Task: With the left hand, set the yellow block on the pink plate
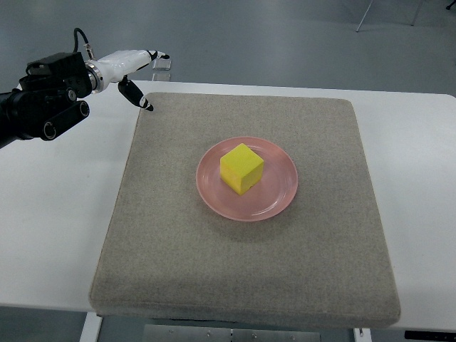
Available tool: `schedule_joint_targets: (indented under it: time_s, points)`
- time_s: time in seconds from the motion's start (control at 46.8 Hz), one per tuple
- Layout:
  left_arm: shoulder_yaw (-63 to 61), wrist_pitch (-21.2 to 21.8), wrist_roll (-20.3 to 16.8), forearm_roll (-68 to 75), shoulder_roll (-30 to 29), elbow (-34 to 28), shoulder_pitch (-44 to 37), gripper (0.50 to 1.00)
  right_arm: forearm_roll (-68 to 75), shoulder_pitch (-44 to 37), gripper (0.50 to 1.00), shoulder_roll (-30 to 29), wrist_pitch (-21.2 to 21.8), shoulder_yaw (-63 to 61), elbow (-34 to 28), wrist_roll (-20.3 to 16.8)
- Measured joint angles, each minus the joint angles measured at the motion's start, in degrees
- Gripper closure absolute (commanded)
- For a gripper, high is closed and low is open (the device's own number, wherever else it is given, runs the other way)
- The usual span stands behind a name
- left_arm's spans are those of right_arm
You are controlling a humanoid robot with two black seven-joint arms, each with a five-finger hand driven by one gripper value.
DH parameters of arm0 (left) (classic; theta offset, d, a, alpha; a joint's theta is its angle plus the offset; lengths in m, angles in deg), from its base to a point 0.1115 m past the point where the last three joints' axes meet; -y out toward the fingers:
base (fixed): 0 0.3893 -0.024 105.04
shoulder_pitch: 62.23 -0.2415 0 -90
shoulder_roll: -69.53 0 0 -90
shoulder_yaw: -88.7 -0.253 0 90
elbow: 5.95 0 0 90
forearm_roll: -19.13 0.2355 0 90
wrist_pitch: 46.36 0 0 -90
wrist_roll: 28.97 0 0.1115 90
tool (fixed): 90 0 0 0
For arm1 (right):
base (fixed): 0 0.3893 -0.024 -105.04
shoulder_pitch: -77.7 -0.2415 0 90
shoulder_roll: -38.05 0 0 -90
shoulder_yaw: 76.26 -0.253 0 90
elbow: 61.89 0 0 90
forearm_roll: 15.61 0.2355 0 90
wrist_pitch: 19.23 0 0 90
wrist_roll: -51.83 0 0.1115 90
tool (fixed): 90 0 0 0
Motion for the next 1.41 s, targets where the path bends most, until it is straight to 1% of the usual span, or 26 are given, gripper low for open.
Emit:
schedule_joint_targets:
  time_s: [0.278,0.406,0.577,0.705,0.876,1.004,1.068,1.41]
  points:
    - [0.00,-0.01,0.54,-14.15,2.80,-9.39,-1.50,0.508,0.00,0.00,0.576,0.00,0.00,0.00,0.00,0.00]
    - [-0.10,0.79,0.96,-22.52,4.02,-11.55,-2.84,0.508,0.00,-0.01,0.576,0.00,0.00,0.00,0.00,0.01]
    - [0.02,4.16,0.97,-27.92,4.71,-11.77,-4.28,0.506,0.00,-0.01,0.576,0.00,0.00,0.00,0.00,0.02]
    - [1.55,5.03,1.01,-28.70,5.47,-11.79,-5.25,0.506,0.00,-0.01,0.576,0.00,0.00,0.00,0.00,0.02]
    - [3.27,5.06,1.75,-29.46,5.67,-11.88,-5.52,0.506,0.00,0.00,0.576,0.00,0.00,0.00,0.00,0.00]
    - [8.84,4.25,4.83,-32.80,6.01,-11.87,-5.51,0.506,0.00,0.00,0.576,0.00,0.00,0.00,0.00,0.01]
    - [11.45,4.12,5.67,-34.17,6.02,-11.86,-5.50,0.504,0.00,-0.01,0.576,0.00,0.00,0.00,0.00,0.02]
    - [23.59,2.11,5.50,-48.11,6.03,-11.19,-5.90,0.501,0.00,0.00,0.576,0.00,0.00,0.00,0.00,0.01]
